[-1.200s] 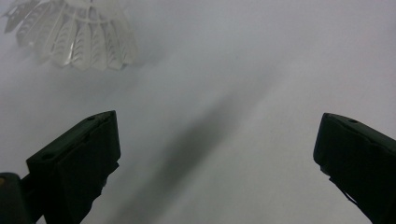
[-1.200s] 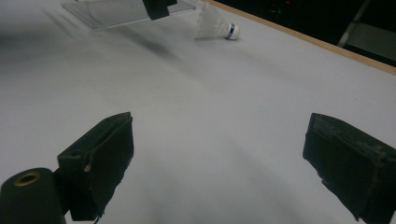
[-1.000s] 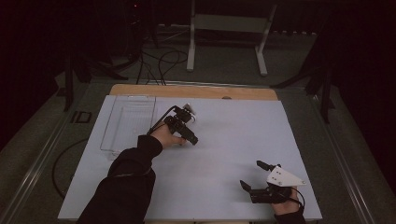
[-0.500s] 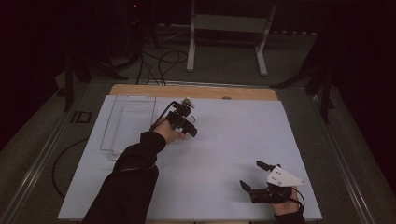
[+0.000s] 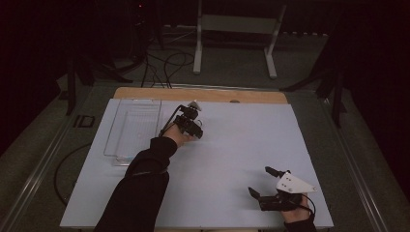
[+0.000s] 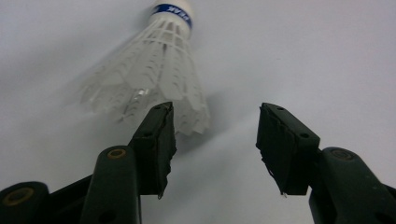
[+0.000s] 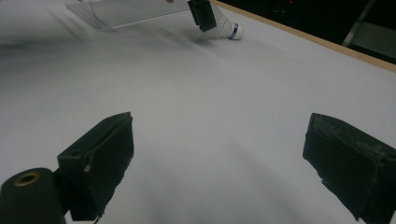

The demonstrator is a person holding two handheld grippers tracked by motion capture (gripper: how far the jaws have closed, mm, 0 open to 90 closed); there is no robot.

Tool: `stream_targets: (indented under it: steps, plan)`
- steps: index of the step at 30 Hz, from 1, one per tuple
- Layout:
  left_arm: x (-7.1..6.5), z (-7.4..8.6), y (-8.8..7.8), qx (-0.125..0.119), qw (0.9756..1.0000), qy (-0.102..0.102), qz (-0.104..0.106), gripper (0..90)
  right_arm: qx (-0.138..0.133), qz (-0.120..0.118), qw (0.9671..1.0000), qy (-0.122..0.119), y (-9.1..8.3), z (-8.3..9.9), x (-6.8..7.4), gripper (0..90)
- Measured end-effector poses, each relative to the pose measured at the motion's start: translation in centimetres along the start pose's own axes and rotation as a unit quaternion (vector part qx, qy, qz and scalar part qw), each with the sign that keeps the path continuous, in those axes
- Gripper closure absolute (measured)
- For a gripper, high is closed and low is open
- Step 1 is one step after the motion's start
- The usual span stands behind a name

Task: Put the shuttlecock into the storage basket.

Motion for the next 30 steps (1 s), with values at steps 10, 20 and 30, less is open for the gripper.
stream_targets:
  steps: [10, 20, 30]
  plan:
    - [0.6, -0.8, 1.1, -0.011, 0.9998, 0.010, -0.016, 62.7, 0.000, -0.002, 1.0000, 0.002, 0.0, 0.1, -0.1, 8.9]
    - [1.0, -1.1, 1.7, -0.004, 0.9998, 0.004, -0.018, 76.5, 0.003, -0.004, 1.0000, 0.003, 0.1, 0.2, -0.1, 8.9]
    - [0.8, -1.4, 1.2, -0.013, 0.9998, 0.004, -0.015, 90.0, 0.001, -0.002, 1.0000, 0.002, 0.0, 0.2, -0.1, 8.9]
Point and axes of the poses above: each handheld gripper's, and its own axes: y roughly forward along the jaws, z roughly out of its underside, x roughly to its left, the point moved 9 cm from there along y, roughly forward along the jaws, and after that the axes turned 12 degrees about -z, right-handed, at the moved point
